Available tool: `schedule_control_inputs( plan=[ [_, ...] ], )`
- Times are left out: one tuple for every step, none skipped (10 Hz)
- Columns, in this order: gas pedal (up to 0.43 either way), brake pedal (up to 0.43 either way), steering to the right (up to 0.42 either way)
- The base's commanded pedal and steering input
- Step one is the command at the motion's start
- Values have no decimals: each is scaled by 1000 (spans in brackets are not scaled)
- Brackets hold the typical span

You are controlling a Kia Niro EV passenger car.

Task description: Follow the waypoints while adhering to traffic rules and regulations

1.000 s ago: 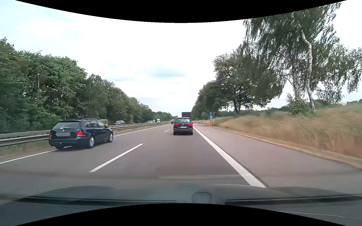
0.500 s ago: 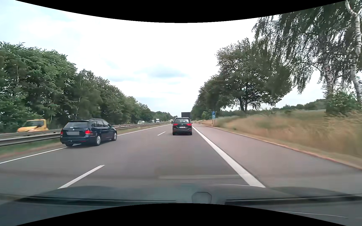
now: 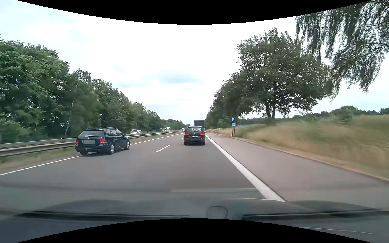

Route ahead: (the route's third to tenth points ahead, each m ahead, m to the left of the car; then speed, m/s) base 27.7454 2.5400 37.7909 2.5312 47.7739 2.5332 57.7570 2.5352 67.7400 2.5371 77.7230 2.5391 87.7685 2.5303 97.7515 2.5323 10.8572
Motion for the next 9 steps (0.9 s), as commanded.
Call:
schedule_control_inputs(
  plan=[
    [138,0,0],
    [138,0,0],
    [138,0,0],
    [138,0,0],
    [150,0,0],
    [150,0,0],
    [150,0,0],
    [150,0,-1],
    [150,0,-2]
  ],
)
